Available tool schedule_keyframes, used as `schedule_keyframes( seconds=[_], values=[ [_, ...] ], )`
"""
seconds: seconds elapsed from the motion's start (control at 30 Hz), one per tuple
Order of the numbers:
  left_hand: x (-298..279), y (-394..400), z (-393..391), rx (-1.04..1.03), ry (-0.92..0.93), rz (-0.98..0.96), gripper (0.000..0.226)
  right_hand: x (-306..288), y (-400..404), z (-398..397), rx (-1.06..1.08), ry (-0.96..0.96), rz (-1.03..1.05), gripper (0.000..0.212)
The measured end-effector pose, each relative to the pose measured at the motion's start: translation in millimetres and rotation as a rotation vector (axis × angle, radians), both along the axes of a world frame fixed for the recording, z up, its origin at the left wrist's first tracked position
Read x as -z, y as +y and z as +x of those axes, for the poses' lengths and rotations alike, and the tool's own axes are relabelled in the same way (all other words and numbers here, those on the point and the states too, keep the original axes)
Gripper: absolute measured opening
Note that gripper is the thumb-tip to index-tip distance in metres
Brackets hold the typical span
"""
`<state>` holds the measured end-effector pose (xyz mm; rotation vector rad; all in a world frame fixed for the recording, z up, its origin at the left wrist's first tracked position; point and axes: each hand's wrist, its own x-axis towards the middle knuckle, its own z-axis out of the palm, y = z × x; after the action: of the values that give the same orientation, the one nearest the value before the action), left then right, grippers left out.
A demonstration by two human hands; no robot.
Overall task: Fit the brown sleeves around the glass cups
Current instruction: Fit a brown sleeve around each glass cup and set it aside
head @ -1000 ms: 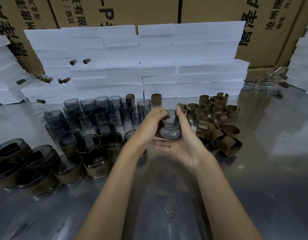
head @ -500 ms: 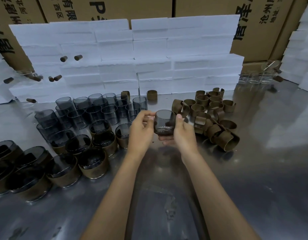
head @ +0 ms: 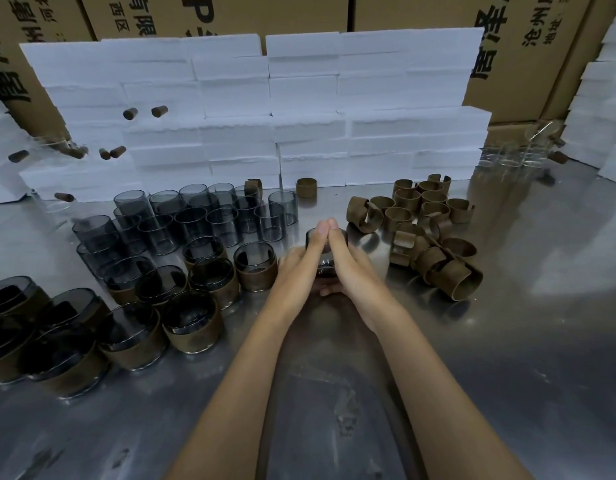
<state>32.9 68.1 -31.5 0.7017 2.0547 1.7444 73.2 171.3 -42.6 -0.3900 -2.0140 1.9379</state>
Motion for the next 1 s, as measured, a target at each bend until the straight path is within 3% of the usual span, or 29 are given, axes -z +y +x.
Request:
schedule_keyframes(
  seconds=[0.17,0.37,0.5,0.6,0.87,1.0],
  values=[
    [3,-4,-7,-0.027,0.000,0.015,0.056,1,-5,-3,0.125,0.008,0.002,0.055],
    [5,-12,-21,-0.160,-0.206,0.166,0.067,0,-5,-3,0.256,0.003,-0.062,0.045],
    [9,-19,-31,-0.208,-0.230,0.250,0.040,3,-7,-4,0.287,0.012,0.011,0.036],
    [8,-19,-32,-0.251,-0.256,0.253,0.024,3,-7,-2,0.283,-0.048,0.034,0.048],
    [-2,-8,-11,-0.020,-0.325,0.299,0.048,-4,-12,2,0.055,-0.040,0.044,0.064],
    [-3,-10,-11,-0.003,-0.332,0.319,0.051,-3,-13,1,0.119,-0.016,0.133,0.061]
  ],
)
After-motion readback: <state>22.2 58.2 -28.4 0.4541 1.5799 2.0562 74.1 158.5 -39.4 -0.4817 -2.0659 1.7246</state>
